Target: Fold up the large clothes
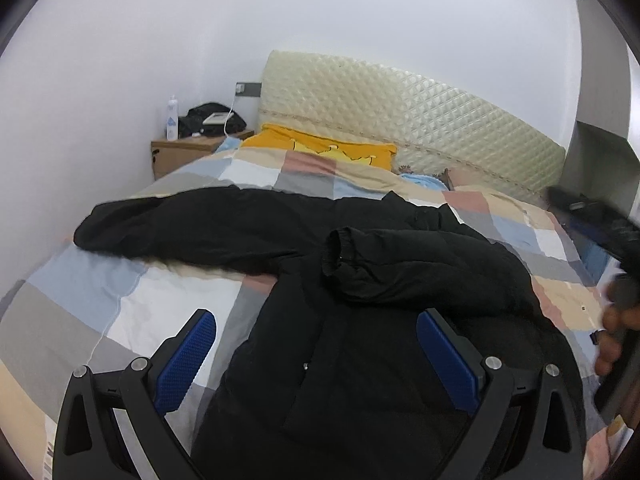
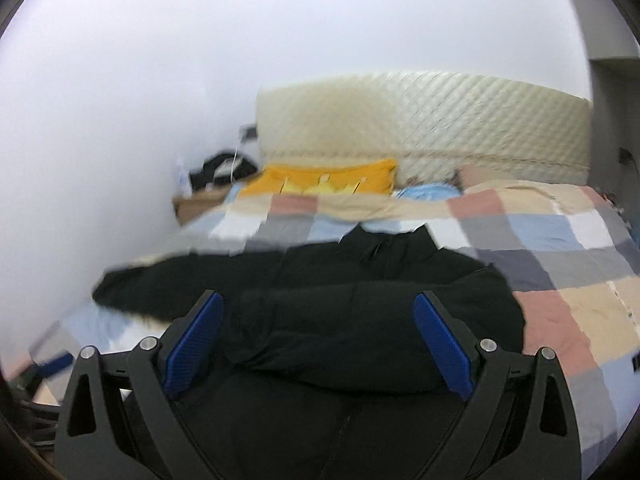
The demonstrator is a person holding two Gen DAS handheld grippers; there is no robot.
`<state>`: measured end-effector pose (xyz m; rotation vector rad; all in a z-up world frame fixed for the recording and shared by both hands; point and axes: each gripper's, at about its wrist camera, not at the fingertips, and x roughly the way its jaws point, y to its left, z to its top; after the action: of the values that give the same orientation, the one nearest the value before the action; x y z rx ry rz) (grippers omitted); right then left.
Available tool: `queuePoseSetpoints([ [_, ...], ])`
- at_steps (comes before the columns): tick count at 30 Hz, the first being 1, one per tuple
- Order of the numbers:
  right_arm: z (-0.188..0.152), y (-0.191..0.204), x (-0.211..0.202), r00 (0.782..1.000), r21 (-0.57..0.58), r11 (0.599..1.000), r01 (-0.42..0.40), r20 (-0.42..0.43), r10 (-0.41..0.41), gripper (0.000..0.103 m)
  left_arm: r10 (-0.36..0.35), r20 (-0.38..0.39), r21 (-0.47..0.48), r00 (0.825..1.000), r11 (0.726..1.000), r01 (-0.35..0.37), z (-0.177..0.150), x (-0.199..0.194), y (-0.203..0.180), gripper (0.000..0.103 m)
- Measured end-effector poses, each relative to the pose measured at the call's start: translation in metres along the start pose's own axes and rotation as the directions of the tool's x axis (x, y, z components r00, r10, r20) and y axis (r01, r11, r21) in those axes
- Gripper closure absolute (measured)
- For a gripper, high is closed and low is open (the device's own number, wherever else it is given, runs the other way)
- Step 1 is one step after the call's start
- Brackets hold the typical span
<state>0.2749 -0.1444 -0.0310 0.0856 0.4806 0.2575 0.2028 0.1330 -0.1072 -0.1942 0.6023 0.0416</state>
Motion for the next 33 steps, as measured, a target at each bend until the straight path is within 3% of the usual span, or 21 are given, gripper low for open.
queuePoseSetpoints([
  [8, -0.003, -0.031, -0.059, 0.997, 0.004, 0.998, 0.062, 0.052, -0.062, 0.006, 0.031, 0.024, 0.057, 0.999, 0.998, -0.032, -0.003, -0.011, -0.009, 0.001],
  [12, -0.018, -0.036, -0.081, 0.997, -0.018, 0.998, 0.063, 0.054, -0.062, 0.006, 0.001, 0.022, 0.048, 1.0, 0.999, -0.002, -0.006, -0.016, -0.008, 0.001],
  [19, -0.046, -0.033, -0.104, 0.998, -0.084, 0.995, 0.063, 0.029, -0.06, 0.006, -0.001, 0.037, 0.071, 0.999, 0.997, -0.002, -0.013, -0.023, -0.014, 0.001],
  [33, -0.091, -0.045, -0.146, 0.993, -0.022, 0.994, 0.109, 0.04, -0.108, 0.006, -0.026, 0.007, 0.075, 1.0, 0.997, 0.025, -0.029, -0.025, -0.025, 0.001],
])
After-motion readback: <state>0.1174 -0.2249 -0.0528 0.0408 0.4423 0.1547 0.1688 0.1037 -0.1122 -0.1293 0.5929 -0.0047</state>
